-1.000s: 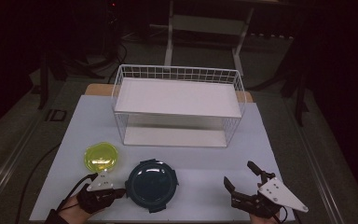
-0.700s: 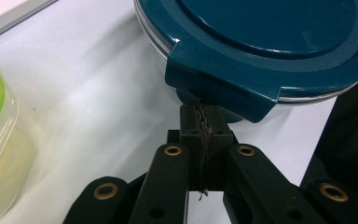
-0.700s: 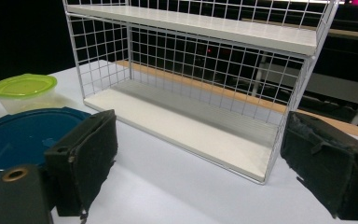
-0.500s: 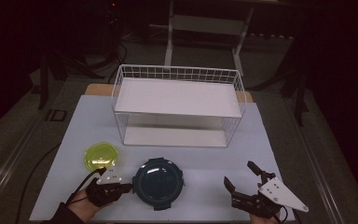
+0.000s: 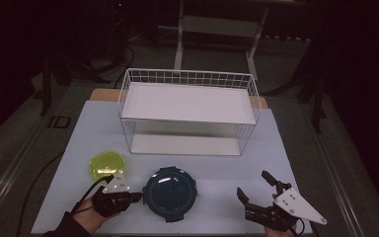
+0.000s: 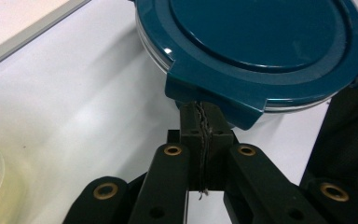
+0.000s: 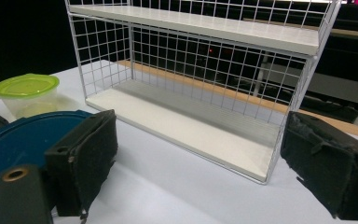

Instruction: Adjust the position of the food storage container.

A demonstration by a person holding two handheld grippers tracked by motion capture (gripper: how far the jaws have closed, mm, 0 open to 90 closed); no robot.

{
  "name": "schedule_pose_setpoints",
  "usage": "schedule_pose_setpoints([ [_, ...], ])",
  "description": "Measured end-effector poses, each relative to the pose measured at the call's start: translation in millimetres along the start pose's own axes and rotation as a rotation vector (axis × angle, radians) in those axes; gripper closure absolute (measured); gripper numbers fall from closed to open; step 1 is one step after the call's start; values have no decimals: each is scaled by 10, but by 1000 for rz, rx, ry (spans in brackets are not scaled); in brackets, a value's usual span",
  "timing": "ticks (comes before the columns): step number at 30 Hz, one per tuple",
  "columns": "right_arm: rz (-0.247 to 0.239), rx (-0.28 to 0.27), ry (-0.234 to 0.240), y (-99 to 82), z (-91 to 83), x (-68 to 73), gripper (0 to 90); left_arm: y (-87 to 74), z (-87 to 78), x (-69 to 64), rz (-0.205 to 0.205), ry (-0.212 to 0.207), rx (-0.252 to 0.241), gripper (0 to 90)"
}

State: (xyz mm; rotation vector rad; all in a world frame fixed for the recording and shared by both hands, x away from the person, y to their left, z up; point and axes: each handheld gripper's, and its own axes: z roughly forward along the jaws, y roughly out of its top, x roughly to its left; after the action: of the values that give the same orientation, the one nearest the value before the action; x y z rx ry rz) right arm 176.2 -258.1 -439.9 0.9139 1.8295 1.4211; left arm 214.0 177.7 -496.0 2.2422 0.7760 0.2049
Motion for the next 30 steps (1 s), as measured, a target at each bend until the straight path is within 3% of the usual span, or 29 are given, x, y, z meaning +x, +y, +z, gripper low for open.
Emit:
schedule_pose_setpoints([
  [3, 2, -2, 0, -1, -5, -3, 106, 22, -5, 8, -13, 1, -15, 880],
  [6, 4, 0, 5, -6, 1, -4, 106, 77, 9, -7, -2, 24, 2, 882],
  [10, -1, -2, 5, -1, -5, 3, 106, 116, 35, -4, 2, 22, 10, 882],
  [25, 3, -4, 7, -2, -12, -3, 106, 344, 267, -47, 10, -9, 8, 883],
  [30, -1, -6, 10, 0, -15, 1, 106, 428, 351, -115, 30, -24, 12, 882],
])
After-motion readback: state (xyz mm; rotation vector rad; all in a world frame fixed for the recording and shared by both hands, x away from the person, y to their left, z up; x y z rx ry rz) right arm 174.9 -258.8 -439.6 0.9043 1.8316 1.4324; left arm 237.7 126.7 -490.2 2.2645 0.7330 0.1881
